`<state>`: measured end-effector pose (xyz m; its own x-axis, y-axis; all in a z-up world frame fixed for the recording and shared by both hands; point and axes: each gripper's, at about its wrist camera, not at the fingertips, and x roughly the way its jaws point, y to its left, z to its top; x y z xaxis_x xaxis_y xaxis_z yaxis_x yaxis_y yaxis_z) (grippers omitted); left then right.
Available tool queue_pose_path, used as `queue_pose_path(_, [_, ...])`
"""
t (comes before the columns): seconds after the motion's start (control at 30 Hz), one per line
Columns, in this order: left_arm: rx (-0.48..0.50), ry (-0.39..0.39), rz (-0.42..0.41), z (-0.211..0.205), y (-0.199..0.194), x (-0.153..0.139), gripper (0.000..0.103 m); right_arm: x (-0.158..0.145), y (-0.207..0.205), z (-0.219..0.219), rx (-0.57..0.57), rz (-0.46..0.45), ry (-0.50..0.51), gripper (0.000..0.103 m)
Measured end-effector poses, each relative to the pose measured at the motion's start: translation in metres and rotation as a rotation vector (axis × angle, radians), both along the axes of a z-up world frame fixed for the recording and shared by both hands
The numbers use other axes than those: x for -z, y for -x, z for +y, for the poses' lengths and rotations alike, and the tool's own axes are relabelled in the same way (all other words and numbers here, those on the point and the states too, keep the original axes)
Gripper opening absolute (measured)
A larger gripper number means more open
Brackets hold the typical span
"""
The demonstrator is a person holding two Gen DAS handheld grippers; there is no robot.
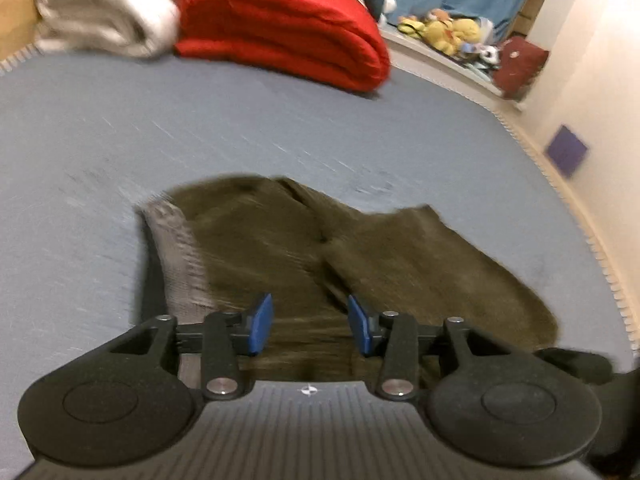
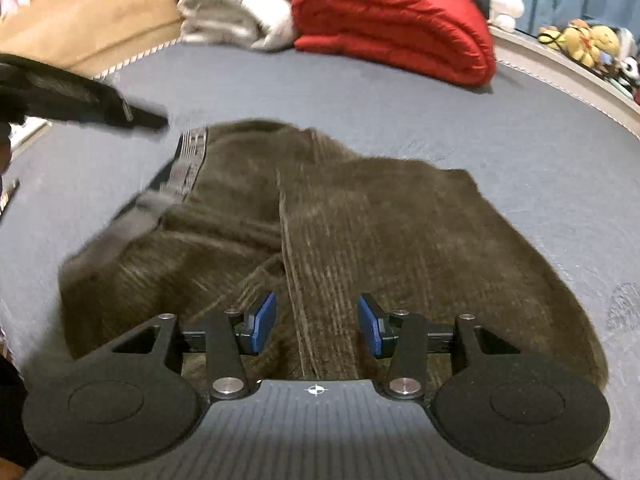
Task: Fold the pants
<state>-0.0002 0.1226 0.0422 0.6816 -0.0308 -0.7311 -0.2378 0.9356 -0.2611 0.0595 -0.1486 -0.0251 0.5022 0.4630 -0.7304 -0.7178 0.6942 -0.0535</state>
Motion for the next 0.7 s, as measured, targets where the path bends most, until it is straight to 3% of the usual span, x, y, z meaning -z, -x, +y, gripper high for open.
queue_pose_path(0.07, [-0.010,-0.056,0.004,-0.003,-0.007,0.000,0.046,0.010,-0.003,0.010,-0.019,0.002,0.057,0.045])
queue_pose_path(0.13, [-0.002,-0.059,-0.003,-0.003,-0.012,-0.001,0.046,0.019,-0.008,0.018,-0.011,-0.004,0.098,0.020])
queue_pose_path(0.23, [0.017,-0.041,0.004,-0.002,-0.019,0.001,0.046,0.008,-0.024,0.013,0.022,0.050,0.039,0.013])
queue_pose_path(0.37, [0.062,-0.050,0.012,0.000,-0.025,0.010,0.046,-0.035,-0.048,-0.024,0.102,0.003,-0.113,0.011])
queue_pose_path(0.47, [0.104,-0.039,0.022,-0.001,-0.031,0.016,0.046,-0.079,-0.080,-0.099,0.312,-0.038,-0.393,0.007])
queue_pose_path(0.57, [0.191,-0.014,0.040,-0.009,-0.035,0.024,0.046,-0.103,-0.100,-0.206,0.682,-0.162,-0.692,0.007])
queue_pose_path(0.63, [0.275,0.017,0.061,-0.019,-0.037,0.032,0.048,-0.091,-0.112,-0.267,0.886,-0.153,-0.783,0.007])
queue_pose_path(0.7, [0.369,0.050,0.100,-0.031,-0.040,0.043,0.051,-0.071,-0.119,-0.298,0.979,-0.136,-0.732,0.007])
